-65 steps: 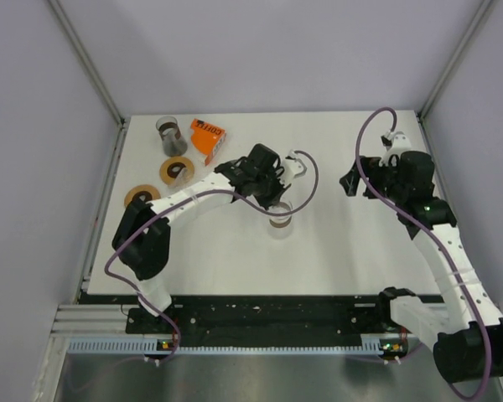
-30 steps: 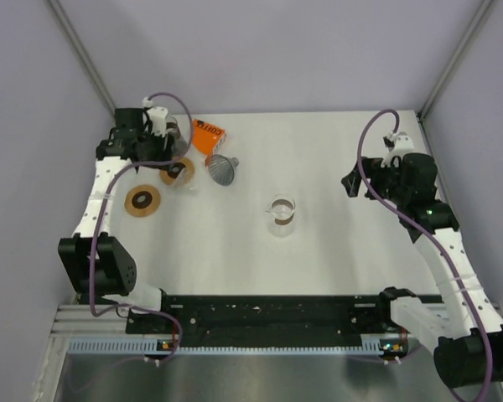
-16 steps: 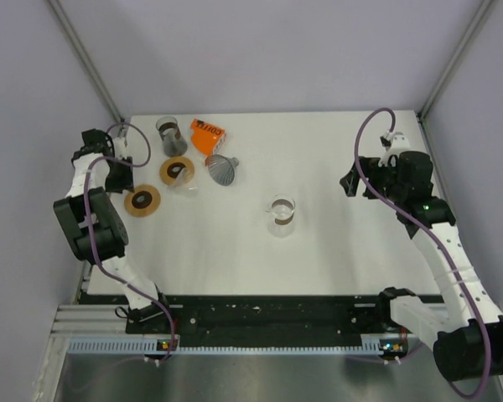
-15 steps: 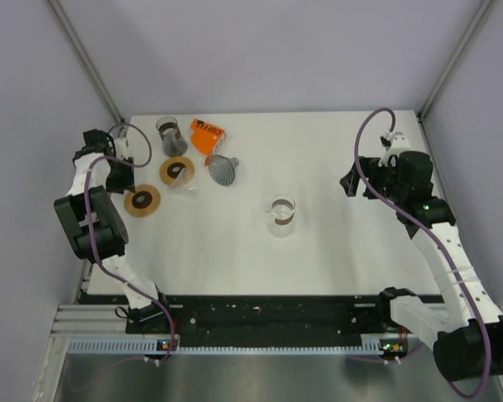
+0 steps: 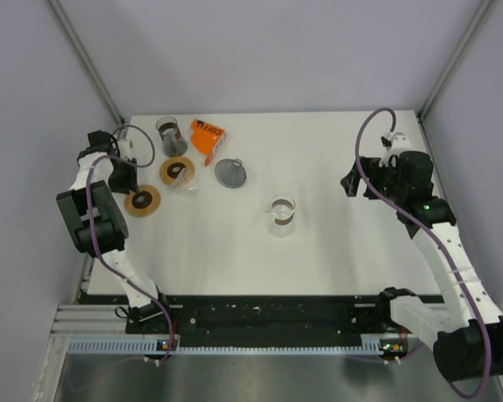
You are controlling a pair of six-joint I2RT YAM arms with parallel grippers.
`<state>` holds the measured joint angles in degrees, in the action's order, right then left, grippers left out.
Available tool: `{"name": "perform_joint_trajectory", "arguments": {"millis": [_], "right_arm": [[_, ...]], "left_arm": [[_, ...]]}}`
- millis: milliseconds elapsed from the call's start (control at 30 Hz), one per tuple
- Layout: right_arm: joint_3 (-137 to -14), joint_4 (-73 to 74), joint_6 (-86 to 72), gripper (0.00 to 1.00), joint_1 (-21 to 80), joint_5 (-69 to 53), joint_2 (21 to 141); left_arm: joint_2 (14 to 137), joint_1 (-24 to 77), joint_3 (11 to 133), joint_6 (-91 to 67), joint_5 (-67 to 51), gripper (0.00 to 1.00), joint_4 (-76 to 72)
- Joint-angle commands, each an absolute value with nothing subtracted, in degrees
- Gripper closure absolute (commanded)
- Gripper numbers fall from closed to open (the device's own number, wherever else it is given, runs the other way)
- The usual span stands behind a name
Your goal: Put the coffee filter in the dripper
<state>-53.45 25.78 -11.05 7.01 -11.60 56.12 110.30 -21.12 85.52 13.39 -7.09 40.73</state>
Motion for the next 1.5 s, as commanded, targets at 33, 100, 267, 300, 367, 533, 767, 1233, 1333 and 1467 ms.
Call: {"name": "perform_joint_trajectory", "arguments": {"millis": [33, 100, 267, 300, 367, 533, 767, 1233, 1333, 1467], "right_arm": [[-55.9, 25.14, -10.63, 0.05, 7.47, -10.72, 55.63], [-55.81, 25.14, -10.55, 0.05, 7.56, -10.72, 55.81], [-55.64, 25.14, -10.2, 0.04, 7.56, -10.37, 55.9], [-55.63, 25.14, -10.11, 0.04, 7.56, -10.28, 55.99], [-55.72, 25.14, -9.93, 0.04, 7.56, -10.11, 55.99], [-56.16, 25.14, -9.67, 0.04, 7.56, -10.11, 56.6], [-56.07, 24.61, -10.37, 0.04, 7.56, -10.28, 57.13], [-55.28, 24.43, -11.42, 0.04, 7.56, -11.42, 55.64], [-55.46, 24.61, -12.21, 0.04, 7.56, -12.56, 55.11], [-55.81, 24.78, -12.83, 0.04, 7.56, -14.67, 53.97]], "left_arm": [[110.48, -21.09, 84.55, 12.74, -8.35, 0.59, 39.82], [110.83, -21.18, 84.2, 12.74, -7.21, 0.59, 39.29], [111.97, -21.09, 84.2, 12.48, -7.12, 0.62, 40.6], [111.62, -21.09, 83.94, 12.39, -7.38, 0.62, 40.87], [110.83, -21.09, 83.06, 12.48, -7.47, 0.62, 40.35], [111.97, -21.09, 82.18, 12.74, -6.33, 0.62, 39.9], [114.87, -20.74, 82.09, 12.83, -0.54, 0.66, 34.72], [110.76, -20.47, 77.88, 11.08, 2.82, 1.0, 27.87], [105.22, -20.83, 78.22, 9.41, 0.97, 1.0, 27.33], [101.08, -20.74, 80.77, 8.44, 0.26, 1.0, 30.05]]}}
